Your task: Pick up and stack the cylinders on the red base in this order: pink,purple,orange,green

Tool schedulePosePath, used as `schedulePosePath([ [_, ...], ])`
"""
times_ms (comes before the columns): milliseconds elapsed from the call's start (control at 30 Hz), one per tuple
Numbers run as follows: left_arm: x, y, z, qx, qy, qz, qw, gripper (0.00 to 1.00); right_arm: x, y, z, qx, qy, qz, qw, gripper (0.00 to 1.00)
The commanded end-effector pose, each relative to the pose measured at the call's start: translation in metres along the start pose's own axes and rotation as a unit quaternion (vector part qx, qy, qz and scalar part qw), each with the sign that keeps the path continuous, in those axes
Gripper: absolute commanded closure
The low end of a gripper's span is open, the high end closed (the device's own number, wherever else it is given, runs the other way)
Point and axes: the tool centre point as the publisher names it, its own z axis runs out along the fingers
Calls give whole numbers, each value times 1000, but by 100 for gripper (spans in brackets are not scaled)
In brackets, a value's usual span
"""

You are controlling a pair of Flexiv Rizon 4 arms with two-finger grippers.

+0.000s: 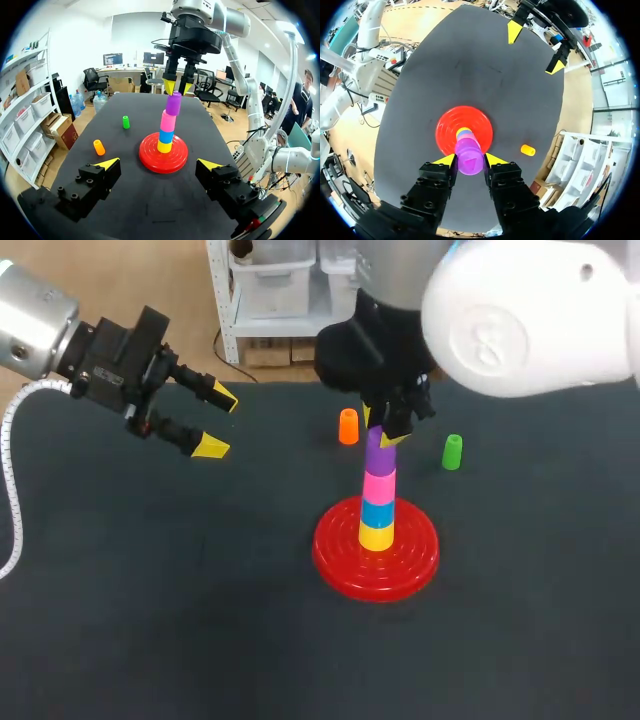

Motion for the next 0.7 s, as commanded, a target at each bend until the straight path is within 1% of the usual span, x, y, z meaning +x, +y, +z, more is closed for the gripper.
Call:
schedulePosePath([
  [33,1,1,0,1,-1,1,1000,0,-3,1,4,0,15,-6,1000,100],
  [167,1,1,0,1,-1,1,1000,0,1,6,13,0,23,2,1000,100],
  [300,1,1,0,1,-1,1,1000,0,5,8,16,0,19,19,1000,100],
  [567,1,1,0,1,-1,1,1000,0,13,1,9,15,20,33,999,100],
  [700,1,1,0,1,-1,1,1000,0,13,1,18,1,20,32,999,100],
])
